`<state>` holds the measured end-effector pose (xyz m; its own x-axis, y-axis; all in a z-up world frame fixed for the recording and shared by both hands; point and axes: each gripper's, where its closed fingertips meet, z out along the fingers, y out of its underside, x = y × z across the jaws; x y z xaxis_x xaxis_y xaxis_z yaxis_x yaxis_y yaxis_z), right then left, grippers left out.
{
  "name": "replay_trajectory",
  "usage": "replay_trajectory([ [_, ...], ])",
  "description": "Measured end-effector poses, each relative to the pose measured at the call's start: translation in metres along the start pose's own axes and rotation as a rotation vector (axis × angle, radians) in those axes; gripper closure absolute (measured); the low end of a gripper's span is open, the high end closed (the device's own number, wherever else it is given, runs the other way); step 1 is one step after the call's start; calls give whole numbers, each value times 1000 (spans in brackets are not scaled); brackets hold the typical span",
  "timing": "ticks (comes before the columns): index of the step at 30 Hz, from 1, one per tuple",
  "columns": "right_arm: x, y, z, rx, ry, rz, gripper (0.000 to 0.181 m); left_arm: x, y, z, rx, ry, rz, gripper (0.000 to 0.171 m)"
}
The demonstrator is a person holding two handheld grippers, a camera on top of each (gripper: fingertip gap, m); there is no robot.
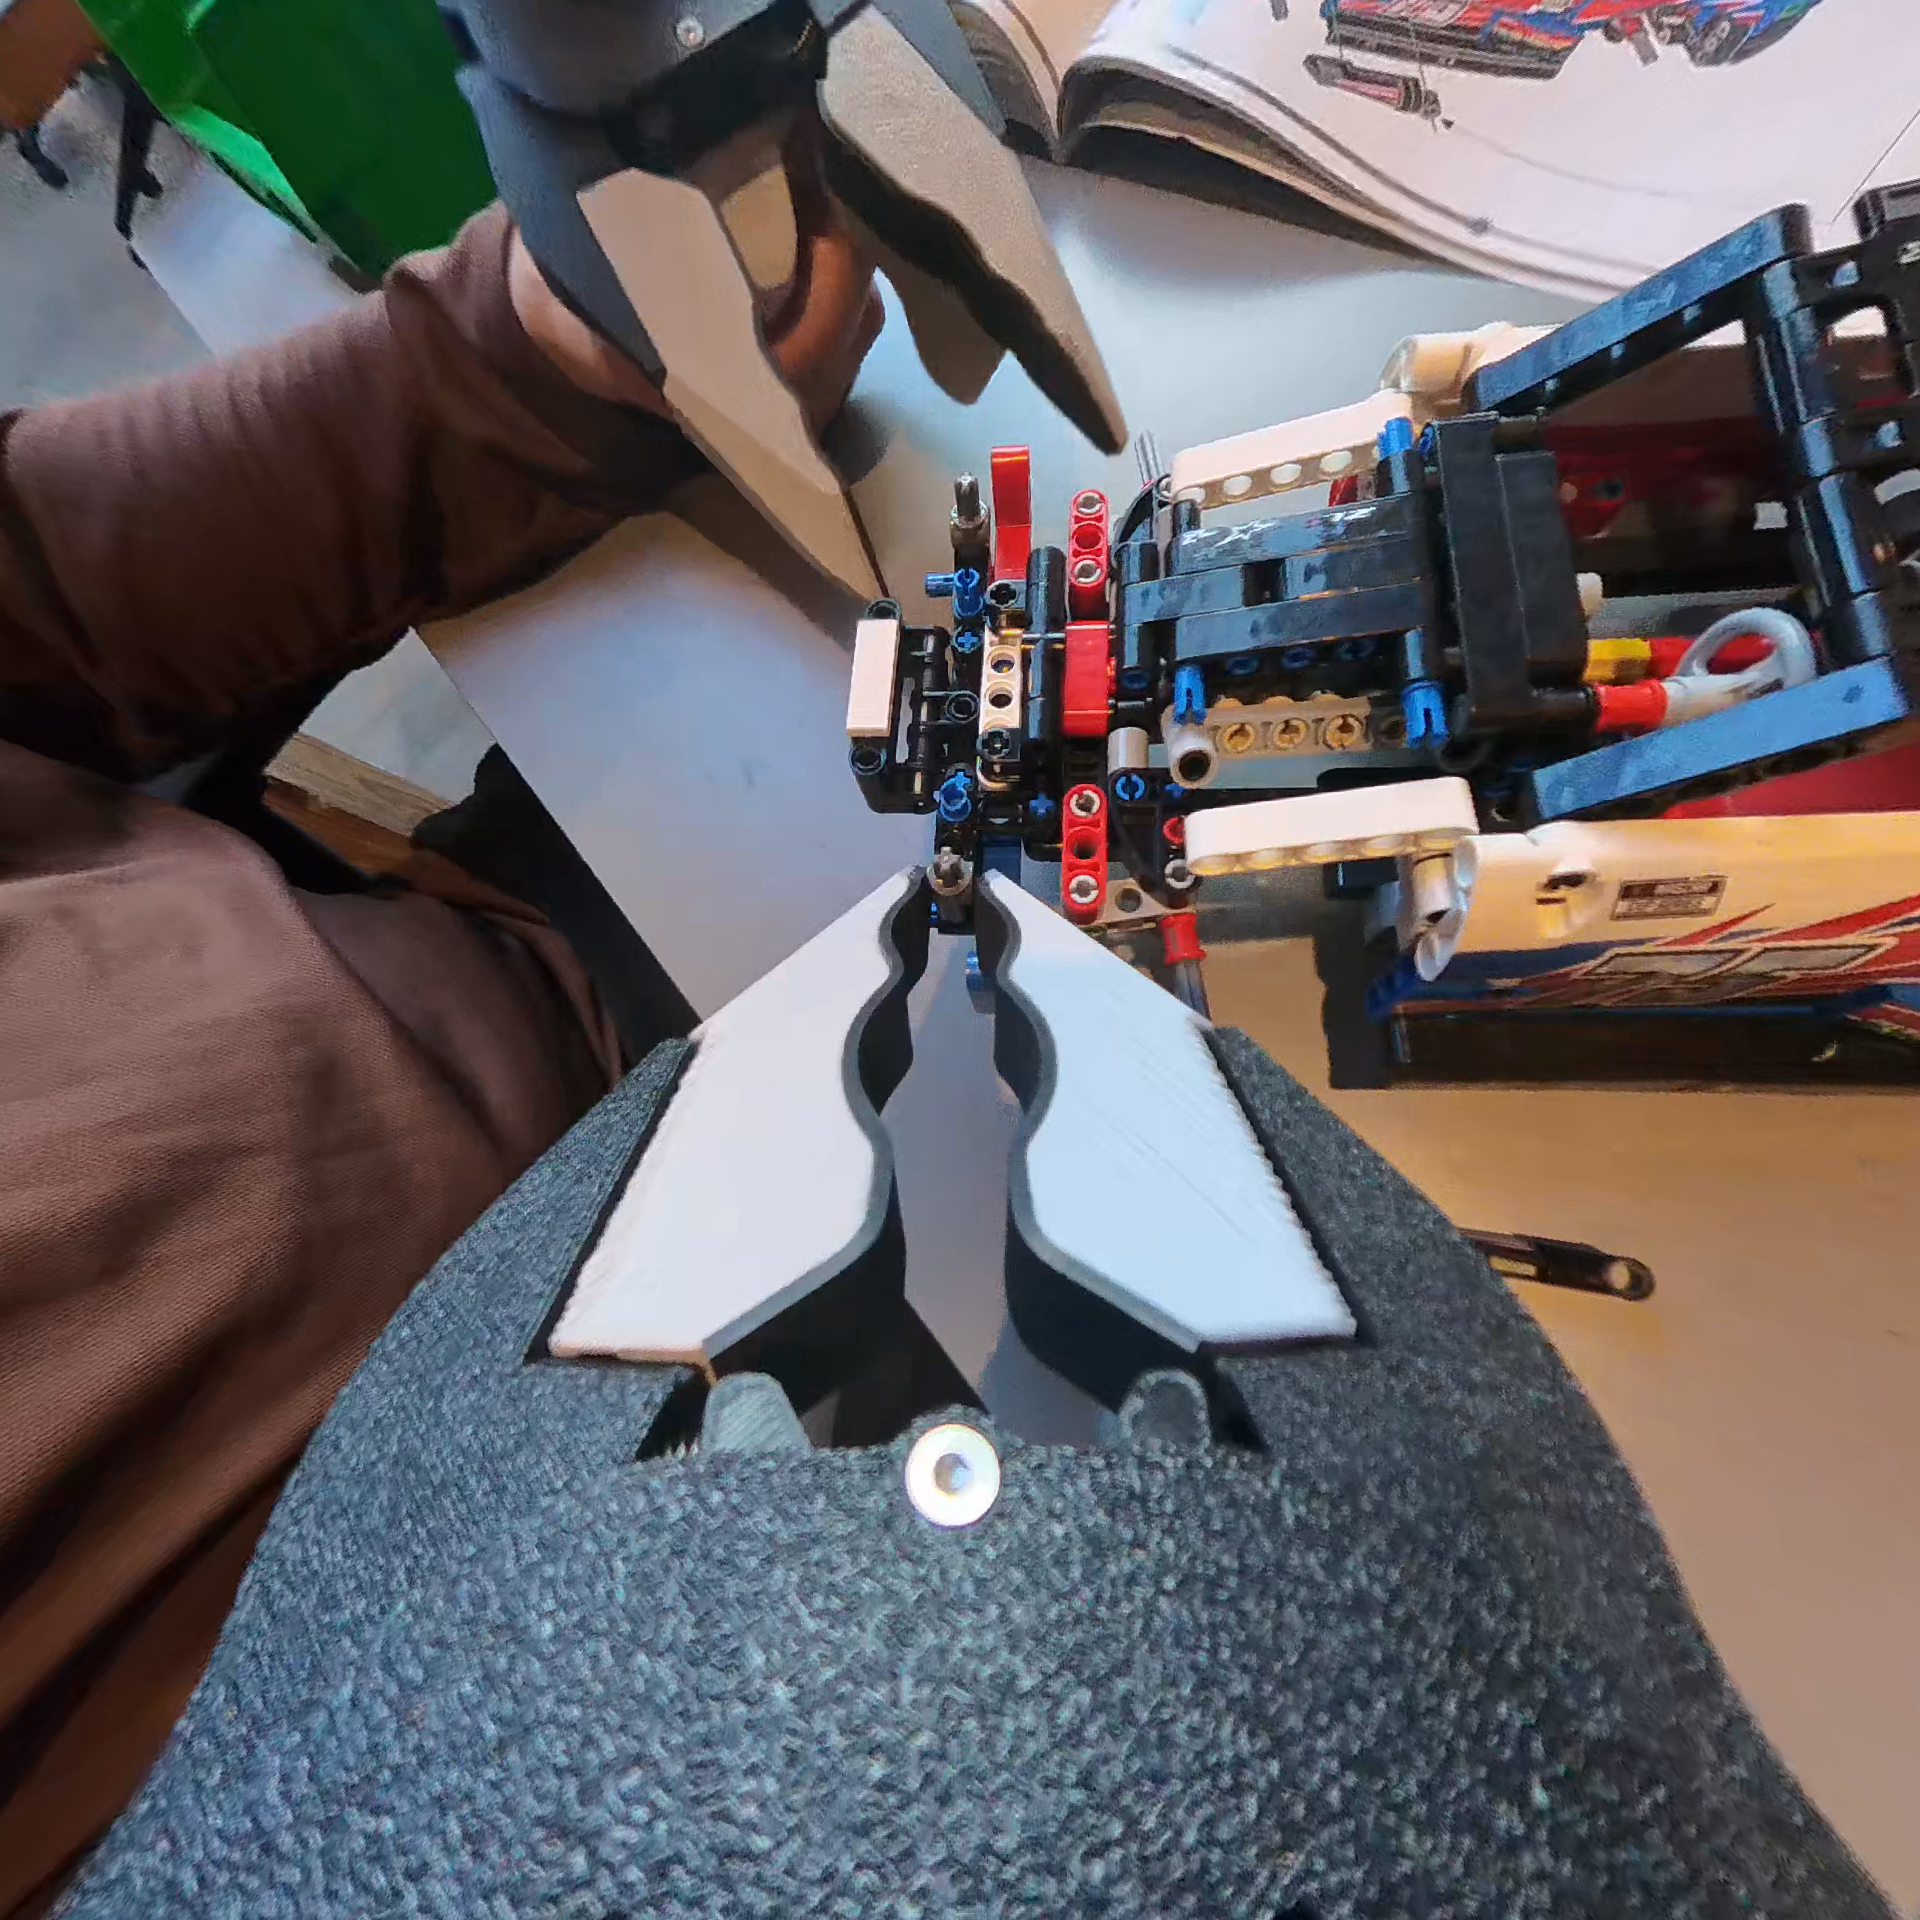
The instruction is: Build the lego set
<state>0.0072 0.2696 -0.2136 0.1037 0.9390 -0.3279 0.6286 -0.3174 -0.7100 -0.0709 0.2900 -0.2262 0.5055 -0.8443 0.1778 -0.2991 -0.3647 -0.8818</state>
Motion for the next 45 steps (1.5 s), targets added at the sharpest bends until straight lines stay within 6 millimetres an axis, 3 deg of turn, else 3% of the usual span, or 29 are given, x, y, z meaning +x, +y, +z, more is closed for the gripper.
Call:
replay_trajectory([
  [7,0,-4,-9,22,-33,43,173,-2,2,17,-73,-244,356,108],
  [10,-1,-9,-9,28,-42,65,173,-6,-7,23,-78,-372,483,124],
  [13,-3,-20,-12,28,-51,67,173,-17,-18,15,-67,-504,548,131],
  [15,-10,-30,-15,18,-81,60,173,-18,-29,6,-7,-520,520,141],
  [19,-21,-58,-23,23,-133,57,173,-19,-51,-13,120,-490,403,145],
  [28,-19,-99,-44,66,-222,87,173,-29,-91,-28,251,-477,223,148],
  [37,-12,-112,-65,112,-311,143,172,-31,-114,-26,305,-476,185,149],
  [45,-15,-106,-61,116,-316,130,172,-26,-107,-25,274,-474,187,149],
])
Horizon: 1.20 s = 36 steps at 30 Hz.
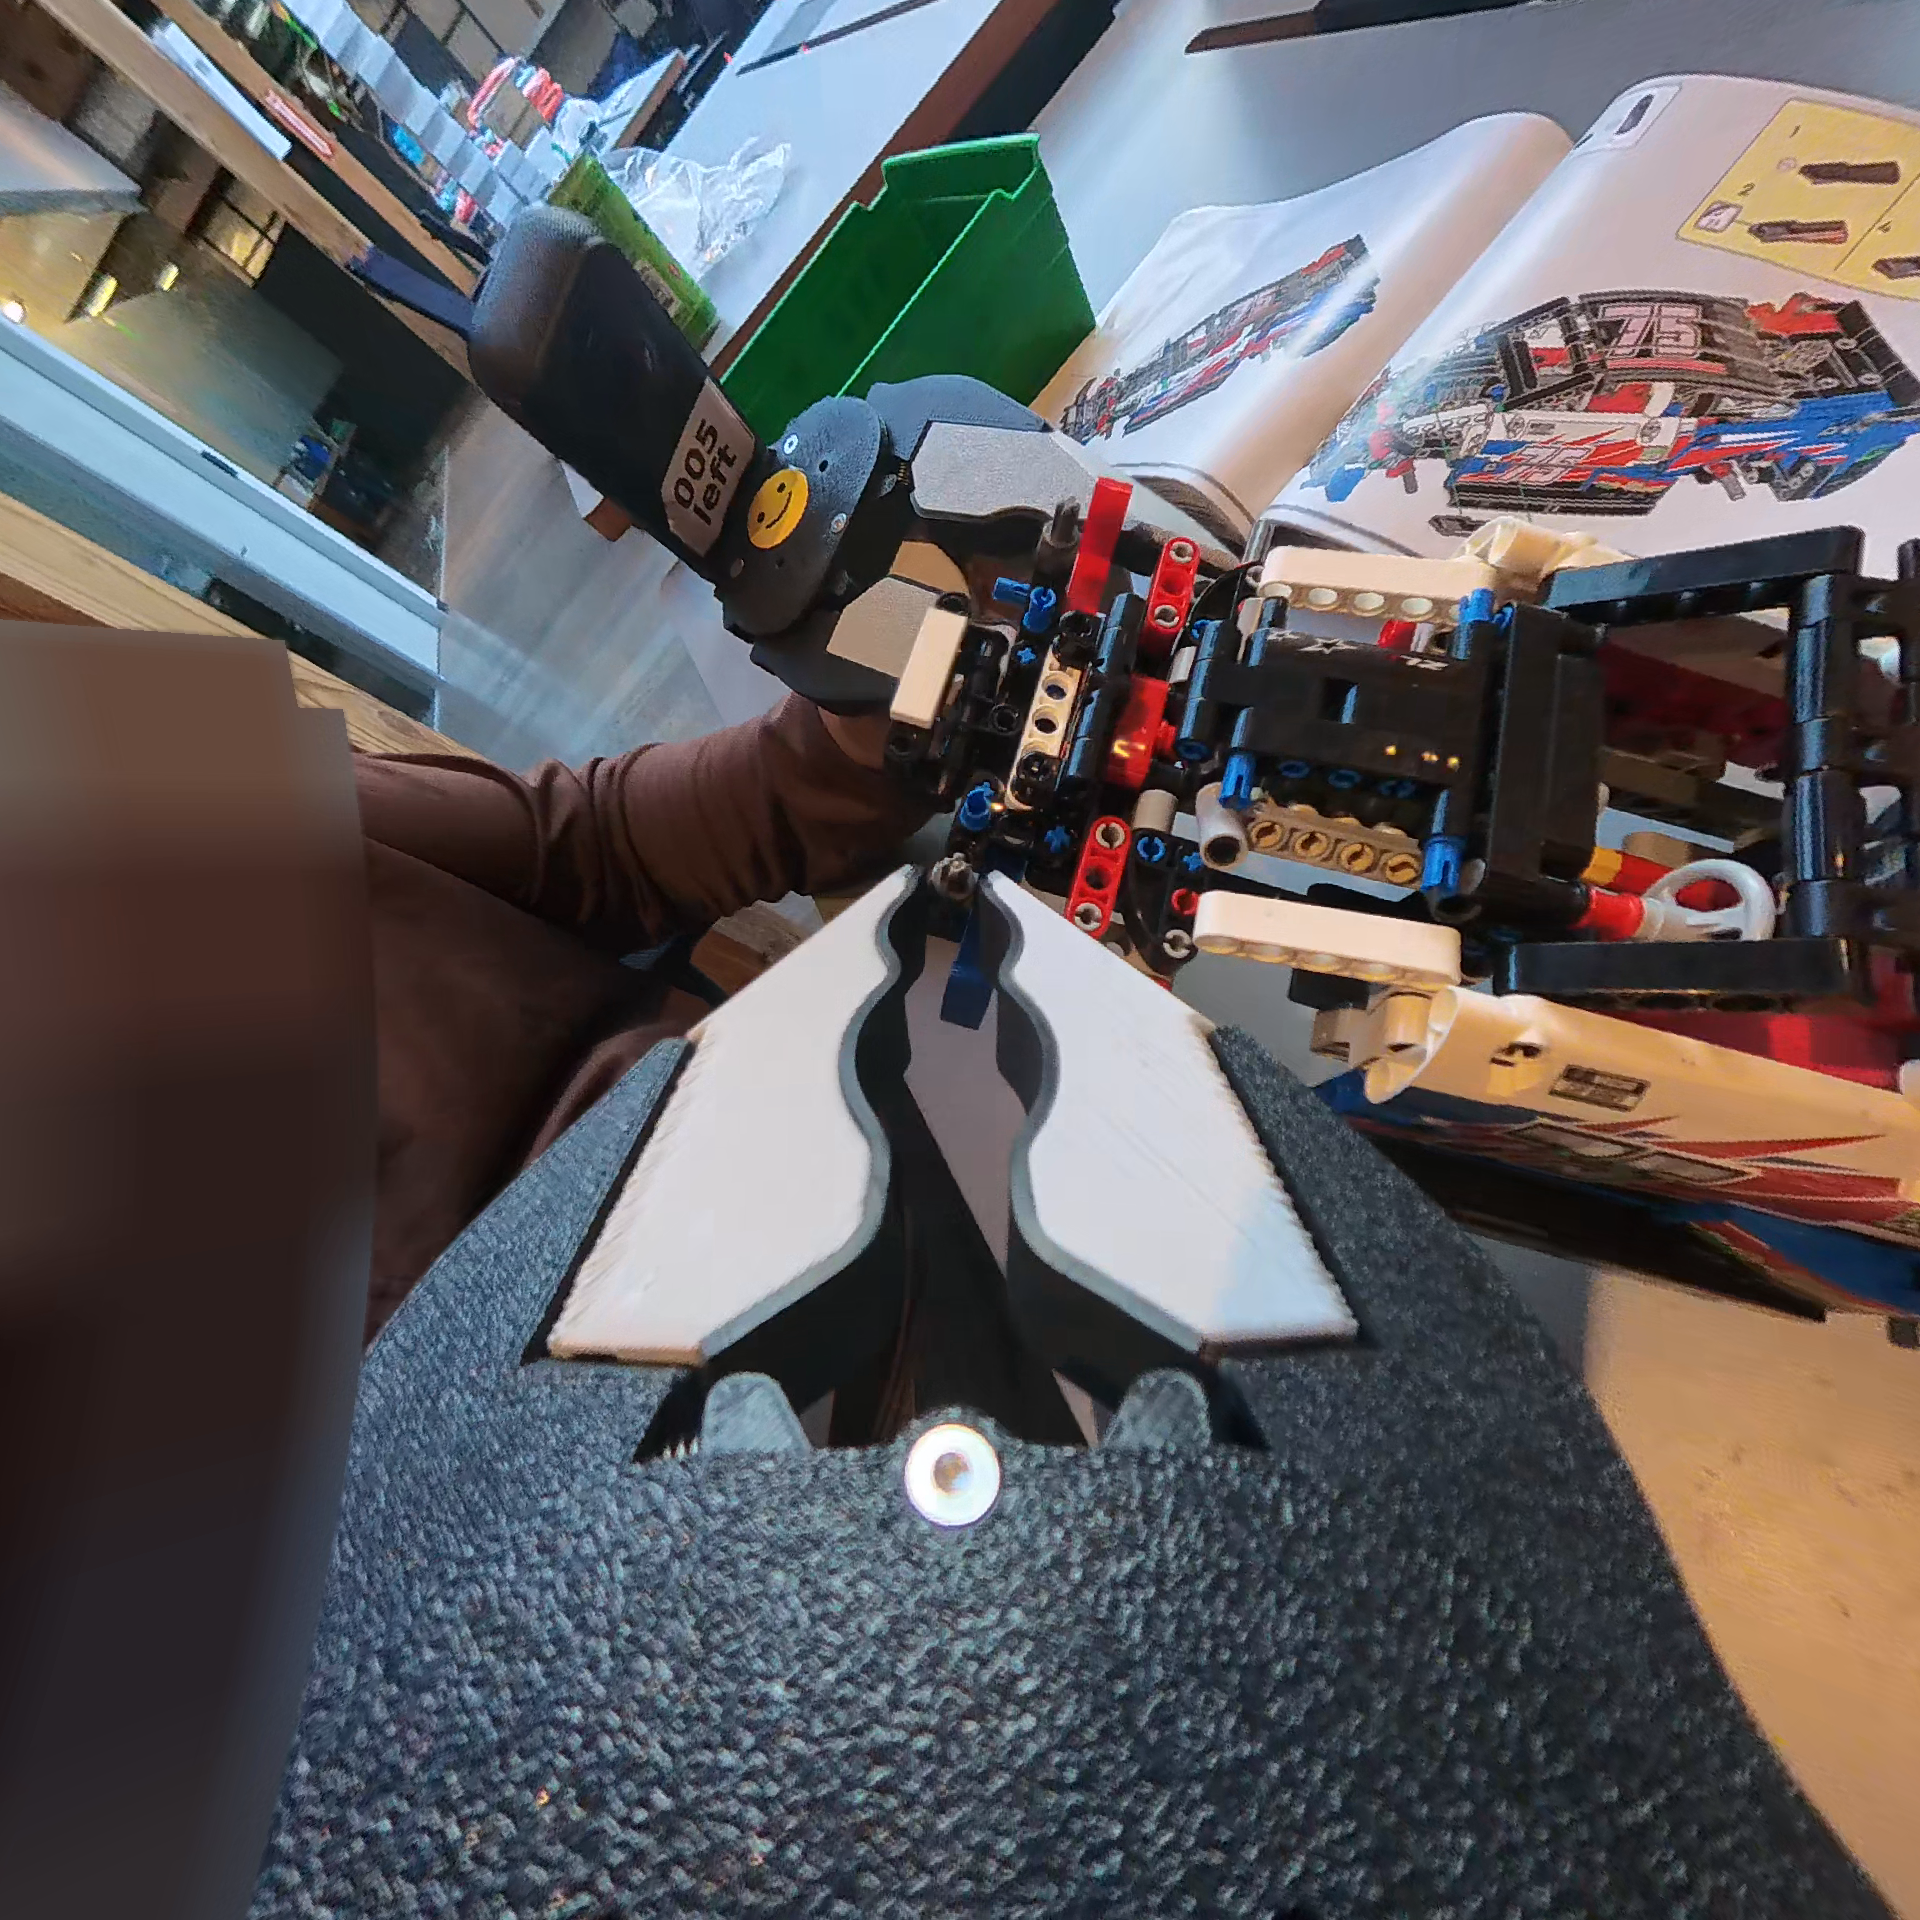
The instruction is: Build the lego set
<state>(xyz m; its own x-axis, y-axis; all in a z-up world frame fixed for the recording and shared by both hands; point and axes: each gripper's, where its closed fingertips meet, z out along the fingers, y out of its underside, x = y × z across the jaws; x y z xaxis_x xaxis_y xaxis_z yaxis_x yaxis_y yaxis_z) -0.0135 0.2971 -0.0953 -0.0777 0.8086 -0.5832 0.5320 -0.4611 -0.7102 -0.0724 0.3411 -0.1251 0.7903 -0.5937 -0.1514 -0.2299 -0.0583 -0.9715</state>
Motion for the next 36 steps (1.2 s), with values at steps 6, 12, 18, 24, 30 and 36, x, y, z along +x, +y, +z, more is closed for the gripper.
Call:
replay_trajectory([
  [6,-2,38,20,10,56,-118,172,25,37,-16,-119,62,20,151],
  [12,13,104,49,-127,221,-274,173,59,108,-31,-399,131,113,155],
  [18,27,143,61,-234,311,-320,172,77,143,-39,-533,208,143,155],
  [24,42,166,63,-290,397,-370,172,85,144,-50,-530,285,87,148],
  [30,42,167,62,-249,376,-352,172,85,144,-51,-522,286,112,147],
  [36,37,166,59,-186,356,-375,166,86,143,-52,-513,311,95,144],
])
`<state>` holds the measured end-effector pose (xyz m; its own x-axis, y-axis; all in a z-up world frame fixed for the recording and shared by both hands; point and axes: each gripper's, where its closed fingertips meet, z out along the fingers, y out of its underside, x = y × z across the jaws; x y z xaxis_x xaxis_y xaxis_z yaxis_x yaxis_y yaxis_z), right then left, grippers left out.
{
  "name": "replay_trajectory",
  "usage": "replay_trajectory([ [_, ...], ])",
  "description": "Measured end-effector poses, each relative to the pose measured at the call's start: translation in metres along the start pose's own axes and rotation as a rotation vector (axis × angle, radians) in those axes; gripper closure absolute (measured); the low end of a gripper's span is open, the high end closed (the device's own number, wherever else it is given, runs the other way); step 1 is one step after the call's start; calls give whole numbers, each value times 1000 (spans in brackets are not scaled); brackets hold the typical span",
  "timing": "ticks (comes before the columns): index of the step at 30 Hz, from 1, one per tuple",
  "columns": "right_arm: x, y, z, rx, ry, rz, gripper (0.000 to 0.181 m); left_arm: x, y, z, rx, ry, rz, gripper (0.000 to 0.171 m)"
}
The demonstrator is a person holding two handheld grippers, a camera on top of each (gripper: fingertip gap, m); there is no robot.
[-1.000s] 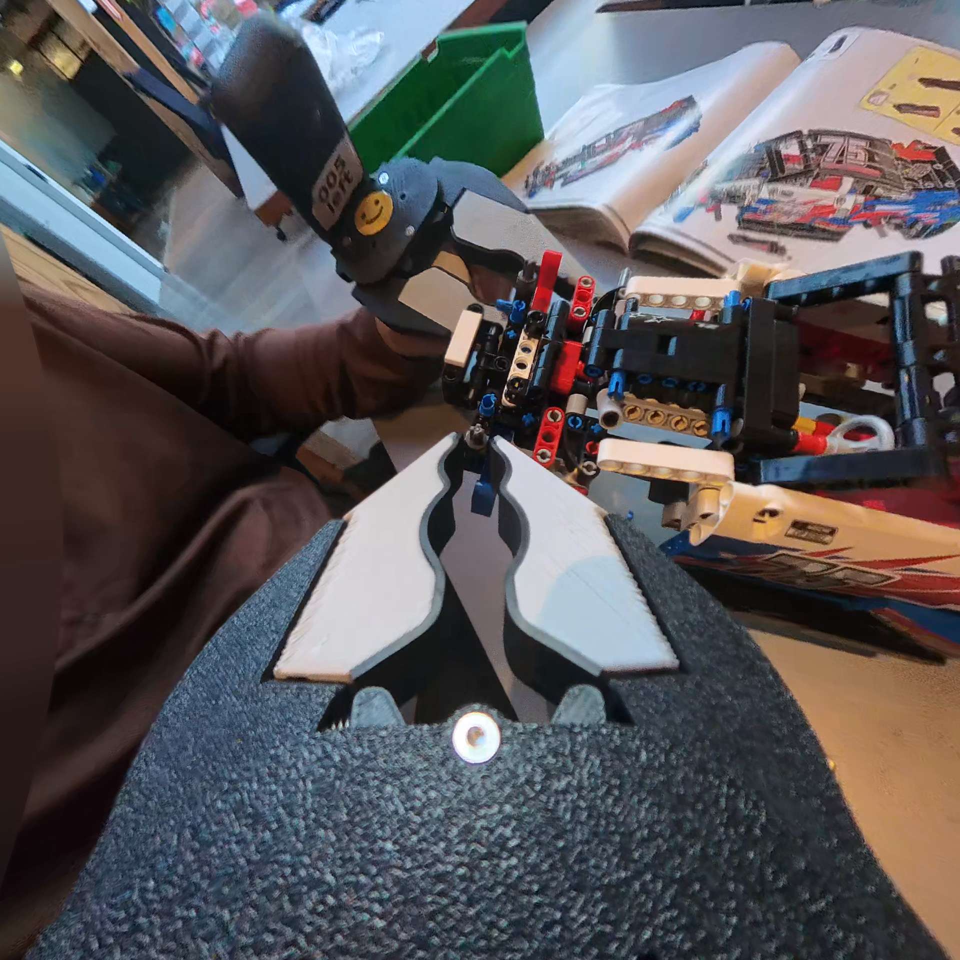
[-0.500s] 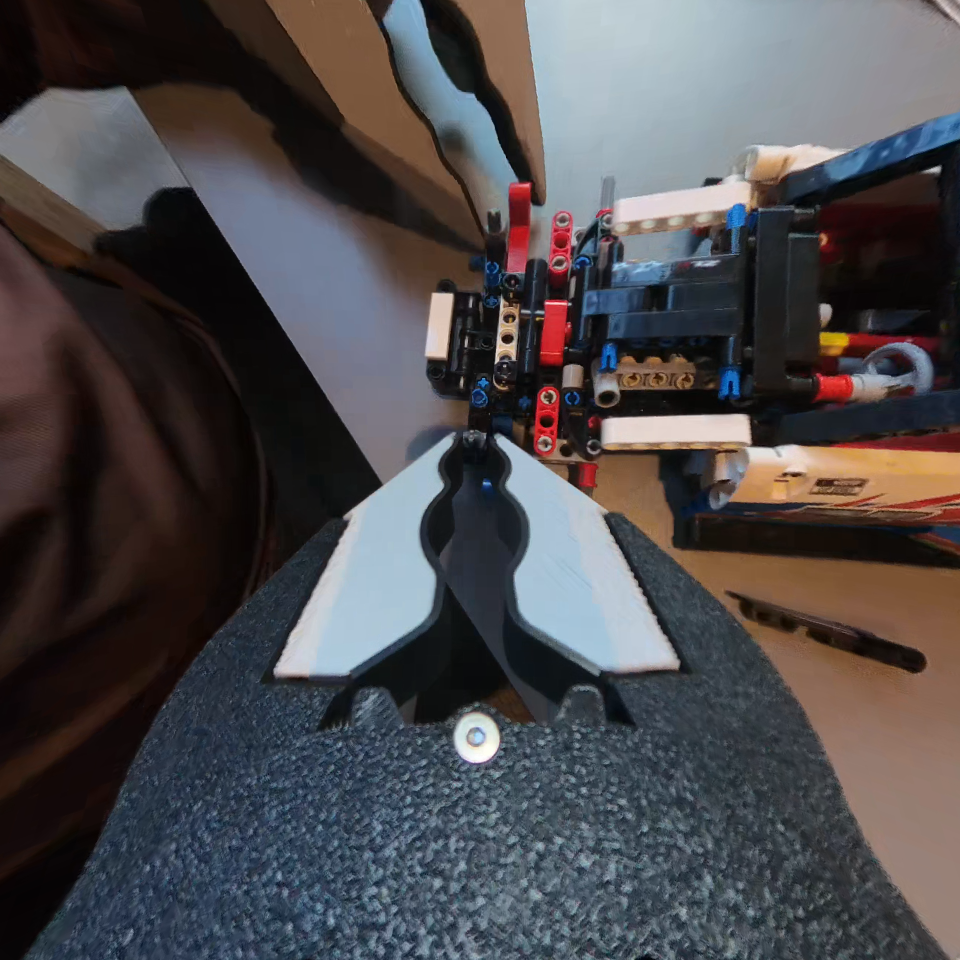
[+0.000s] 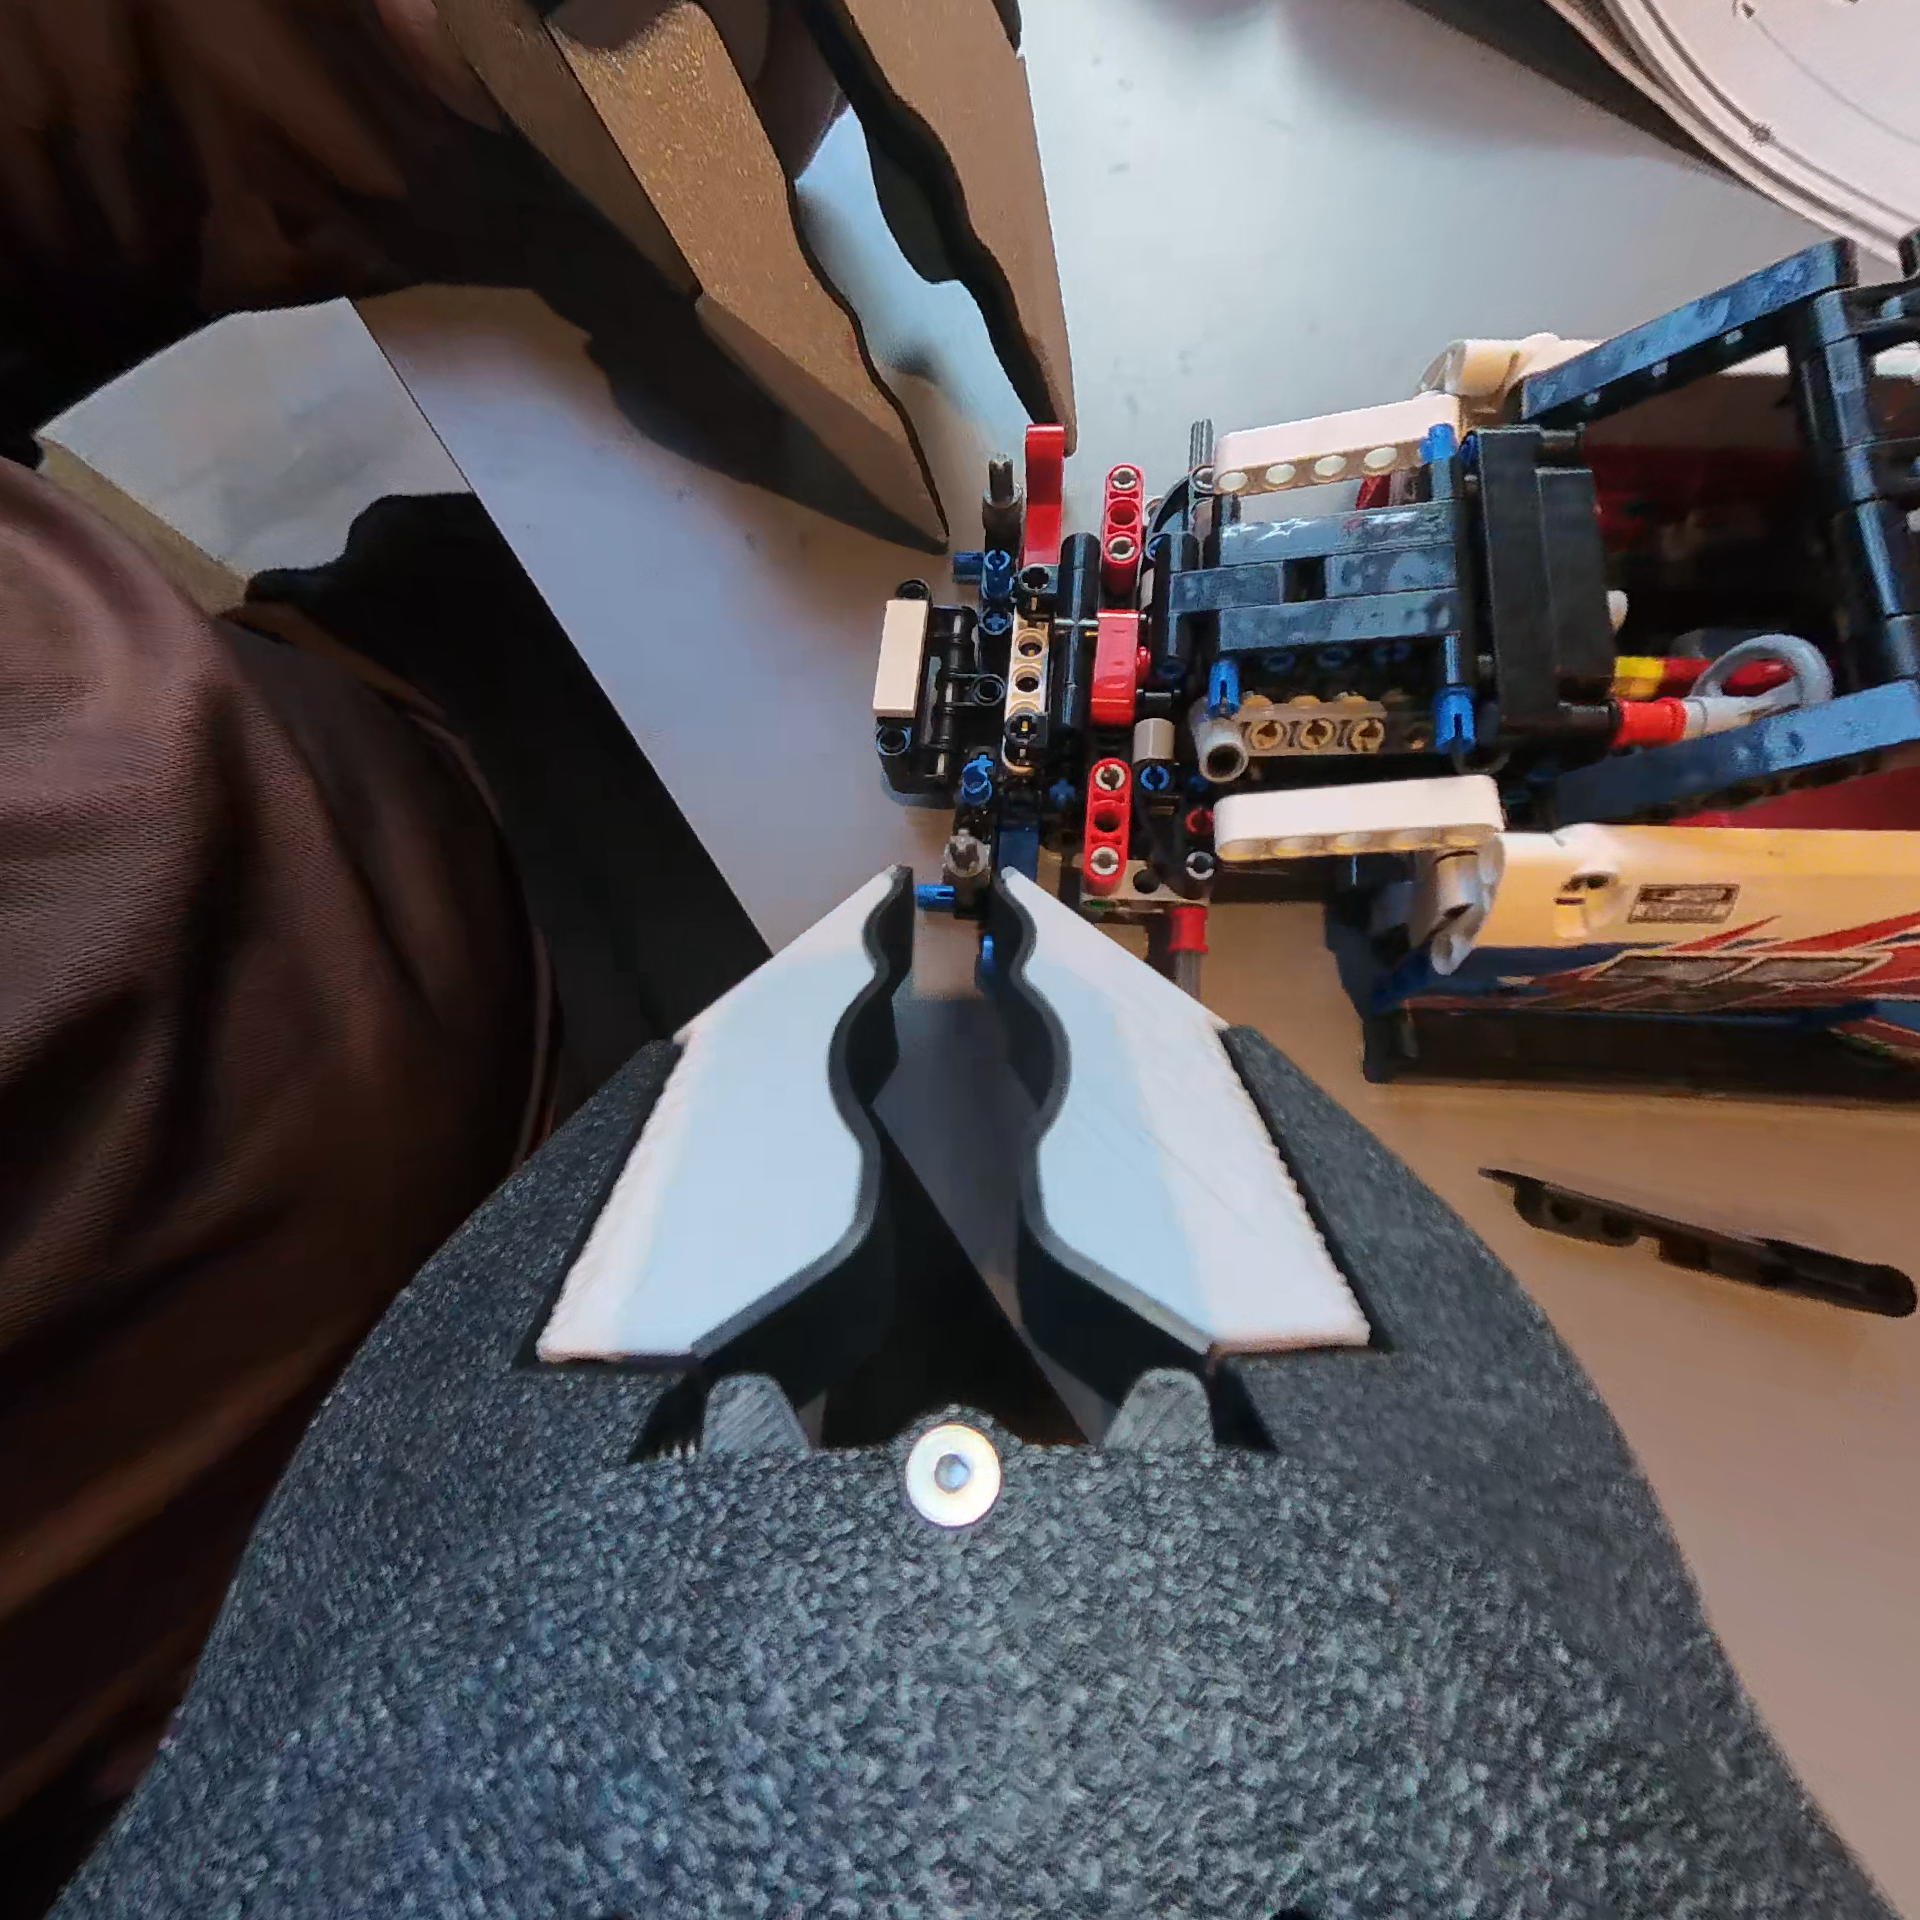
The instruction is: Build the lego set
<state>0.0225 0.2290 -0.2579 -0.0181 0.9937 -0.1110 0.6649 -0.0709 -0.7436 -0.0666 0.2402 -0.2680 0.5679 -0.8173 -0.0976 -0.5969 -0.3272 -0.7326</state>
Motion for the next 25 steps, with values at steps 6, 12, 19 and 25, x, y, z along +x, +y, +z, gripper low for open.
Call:
replay_trajectory([
  [6,1,-11,-1,82,-8,-32,167,0,-3,-3,32,18,-17,145],
  [12,0,-16,6,109,-40,-60,168,-1,-5,-5,54,35,-49,146],
  [19,2,-23,3,152,-56,-79,172,-1,-6,-6,58,35,-50,146],
  [25,9,-31,-3,217,-65,-50,173,-1,-6,-6,64,45,-61,146],
])
